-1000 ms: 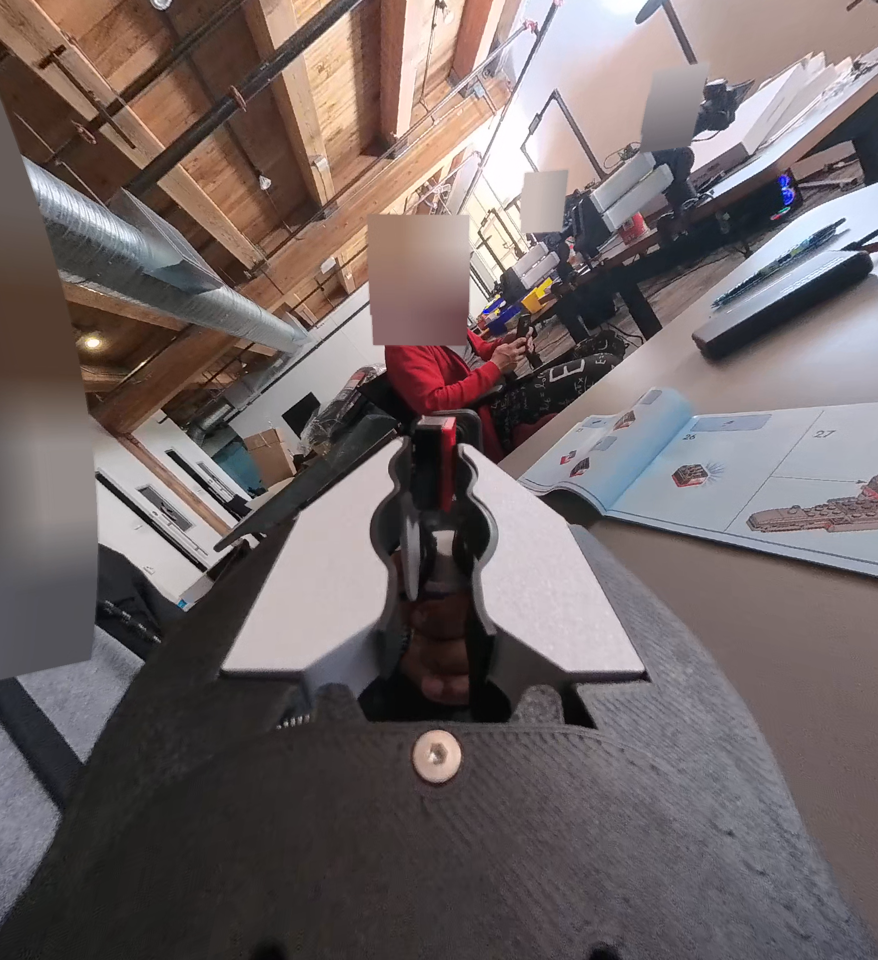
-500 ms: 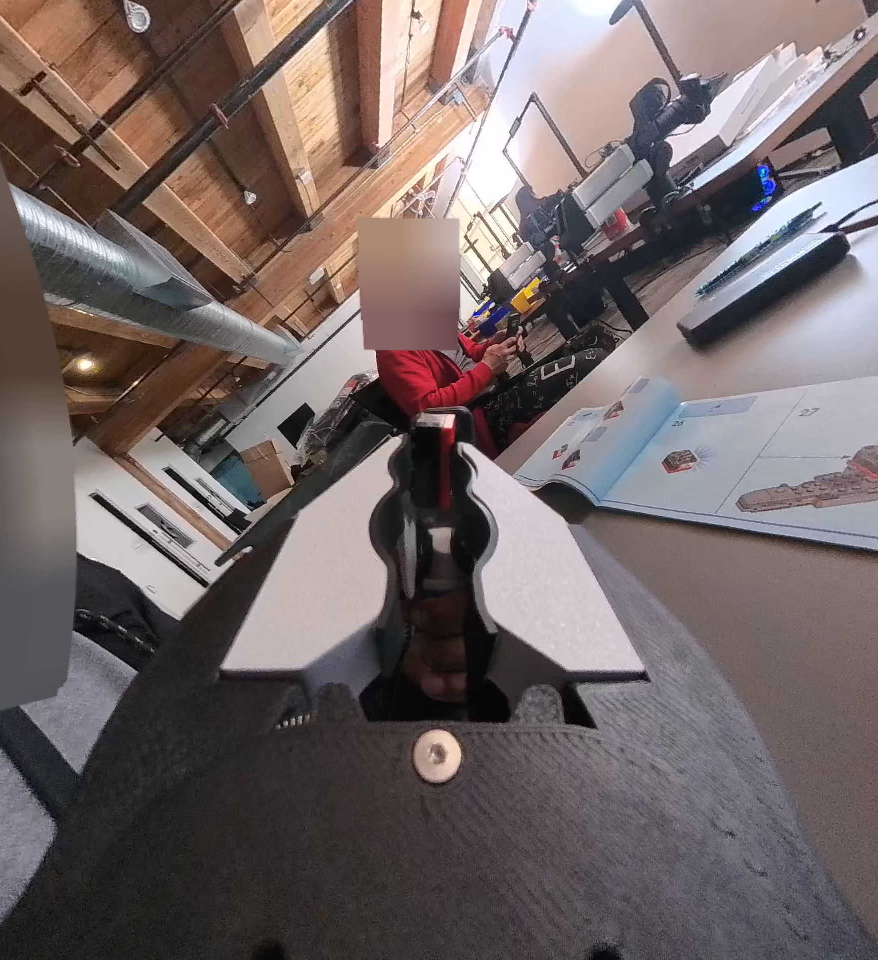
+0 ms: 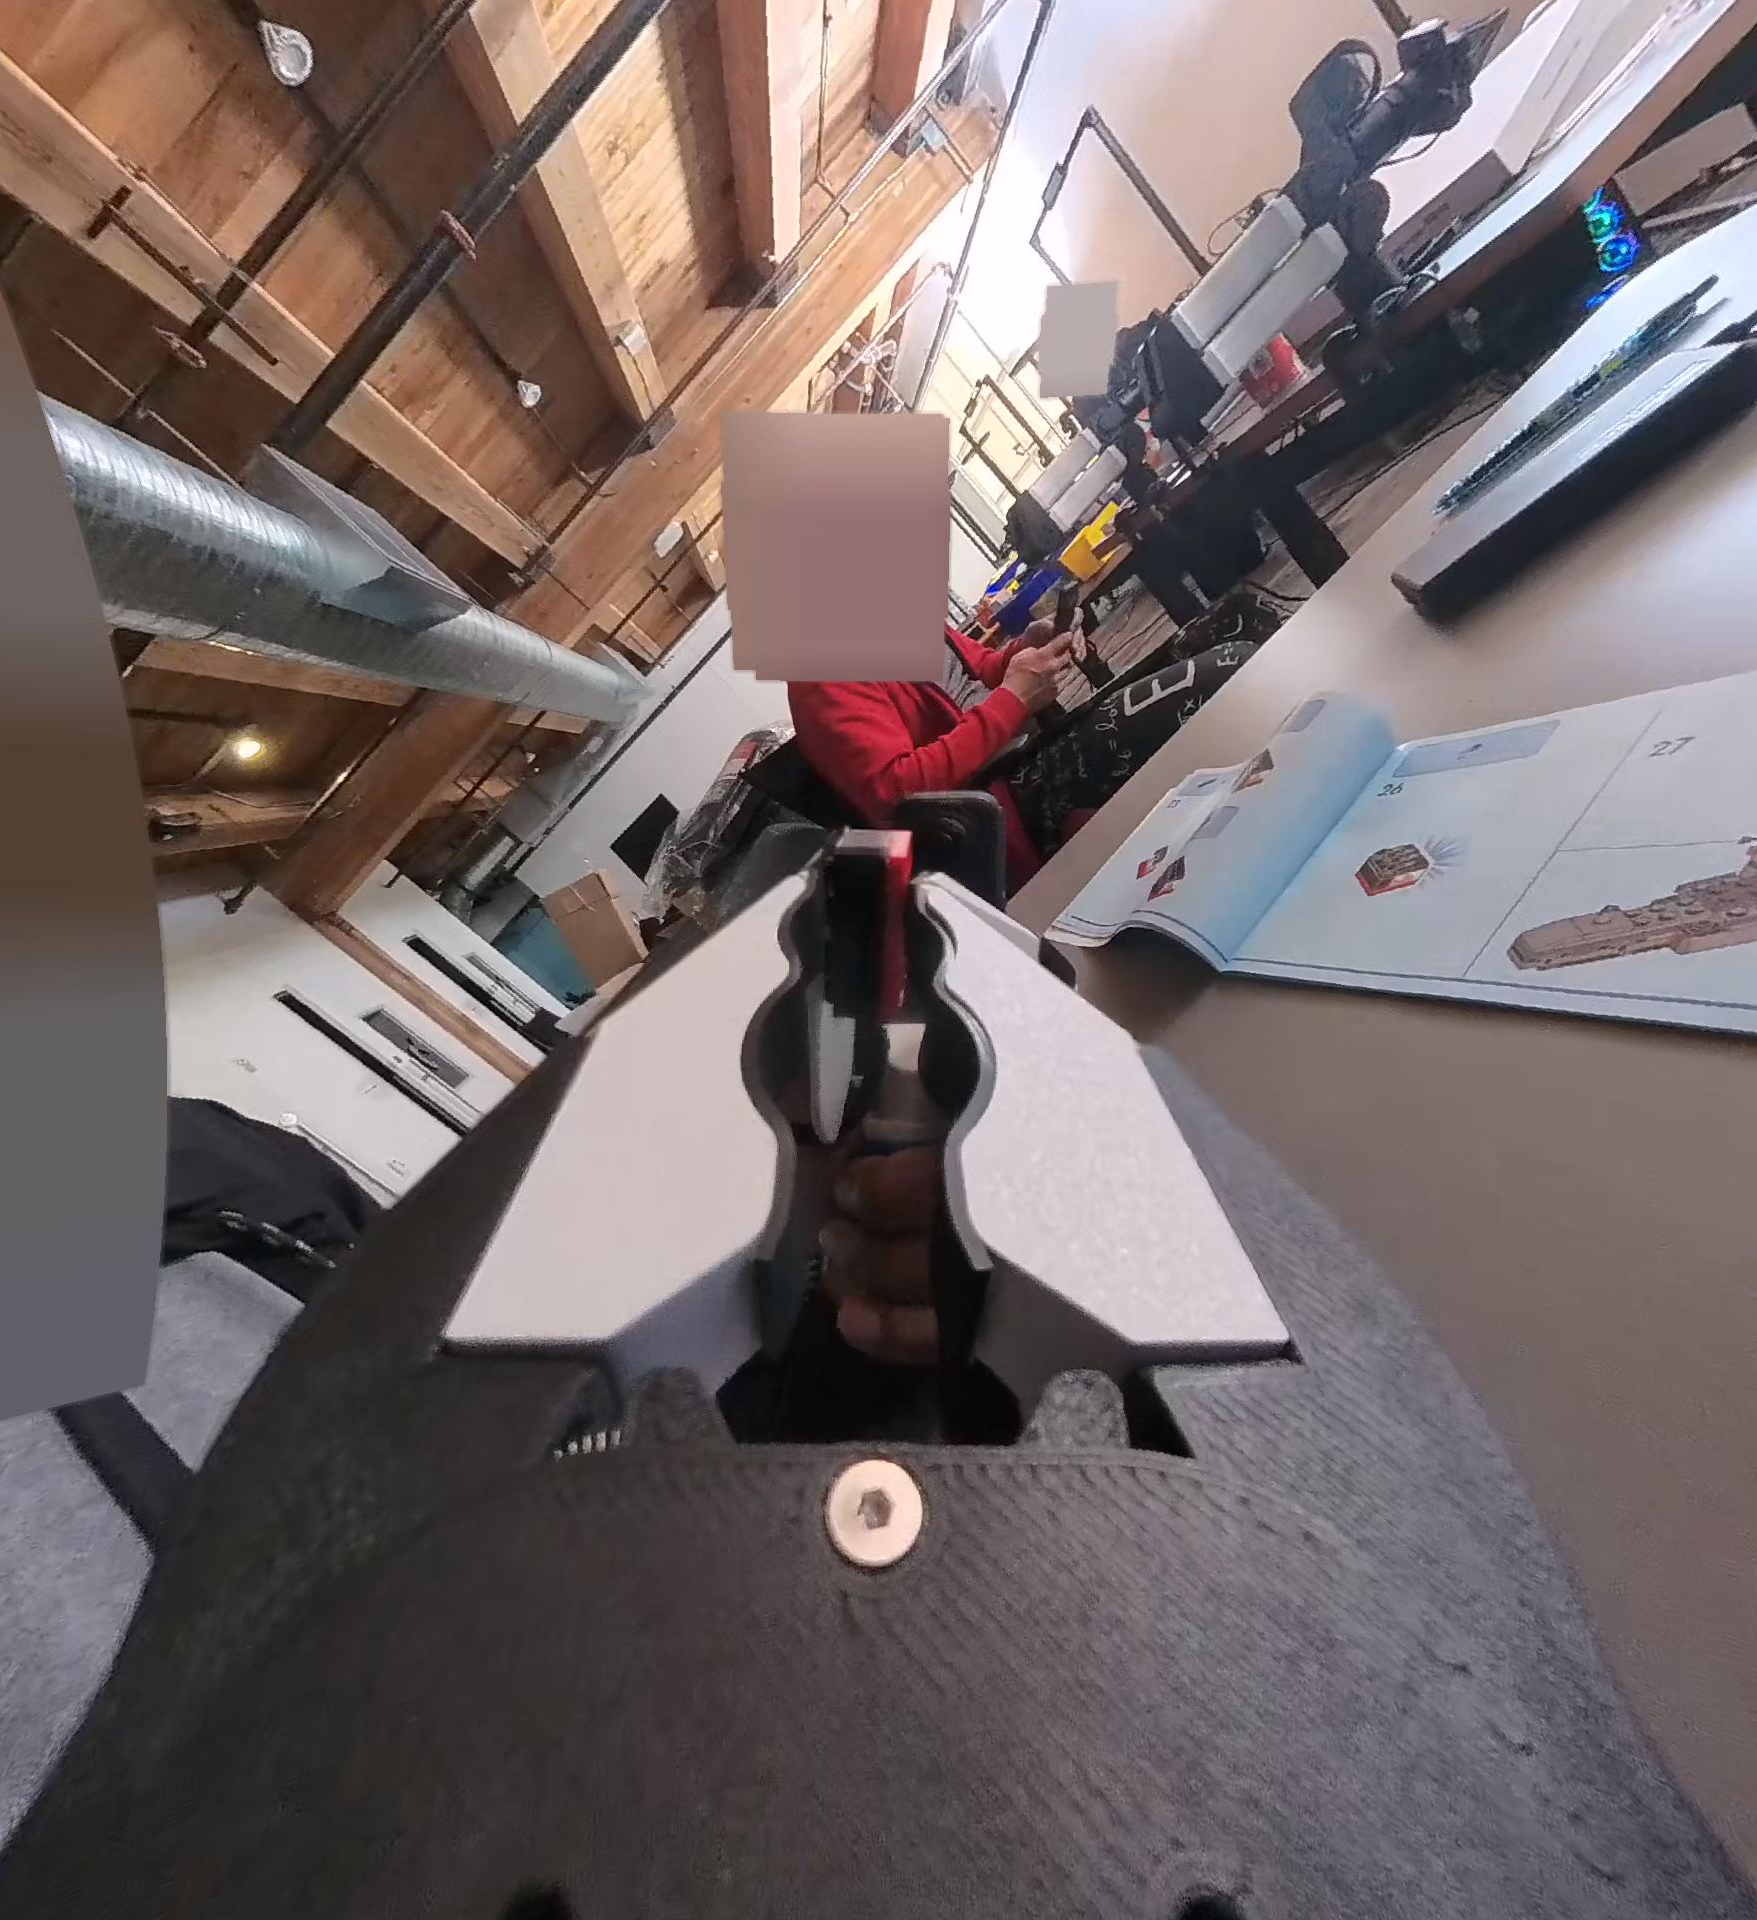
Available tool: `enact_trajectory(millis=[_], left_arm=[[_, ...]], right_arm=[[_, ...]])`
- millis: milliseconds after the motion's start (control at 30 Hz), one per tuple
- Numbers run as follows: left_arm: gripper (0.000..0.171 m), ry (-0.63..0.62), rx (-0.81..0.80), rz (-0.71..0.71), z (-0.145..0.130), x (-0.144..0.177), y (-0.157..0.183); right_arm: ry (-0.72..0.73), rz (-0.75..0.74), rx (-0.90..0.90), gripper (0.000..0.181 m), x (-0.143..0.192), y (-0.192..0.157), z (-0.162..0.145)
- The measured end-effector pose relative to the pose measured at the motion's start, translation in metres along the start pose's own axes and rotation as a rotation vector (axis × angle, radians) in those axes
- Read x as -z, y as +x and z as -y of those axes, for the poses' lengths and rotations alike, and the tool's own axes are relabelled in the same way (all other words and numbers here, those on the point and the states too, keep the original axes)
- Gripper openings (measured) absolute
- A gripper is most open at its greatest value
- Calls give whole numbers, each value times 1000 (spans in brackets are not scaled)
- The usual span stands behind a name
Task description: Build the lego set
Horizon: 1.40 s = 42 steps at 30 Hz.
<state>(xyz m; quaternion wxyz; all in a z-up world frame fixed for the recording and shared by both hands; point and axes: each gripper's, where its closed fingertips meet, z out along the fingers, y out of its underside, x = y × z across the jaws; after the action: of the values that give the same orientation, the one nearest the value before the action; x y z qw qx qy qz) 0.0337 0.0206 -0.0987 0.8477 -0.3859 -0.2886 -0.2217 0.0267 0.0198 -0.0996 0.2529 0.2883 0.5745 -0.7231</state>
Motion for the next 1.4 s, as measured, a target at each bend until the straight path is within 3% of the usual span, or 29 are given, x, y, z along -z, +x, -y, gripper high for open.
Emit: enact_trajectory(millis=[200, 300, 900, 1033, 1200, 1400], left_arm=[[17, 15, -57, 33, 4, 2, -1], [17, 7, -71, 36, 3, 2, -1], [17, -9, -99, 49, 2, 1, -2], [17, -11, -110, 50, 2, 1, -1], [17, -24, -71, 63, -2, 0, -6], [17, -15, 50, 112, -3, 2, -19]], right_arm=[[-26, -9, 11, 22, 0, 2, -5], [-52, -27, 47, 15, -2, 2, -10], [-57, -28, 63, 16, -1, 3, -10], [-32, -20, 59, 28, 2, 3, -5], [-21, -33, 57, 15, 3, 6, -2], [-10, -95, 13, 16, 4, 19, -4]])
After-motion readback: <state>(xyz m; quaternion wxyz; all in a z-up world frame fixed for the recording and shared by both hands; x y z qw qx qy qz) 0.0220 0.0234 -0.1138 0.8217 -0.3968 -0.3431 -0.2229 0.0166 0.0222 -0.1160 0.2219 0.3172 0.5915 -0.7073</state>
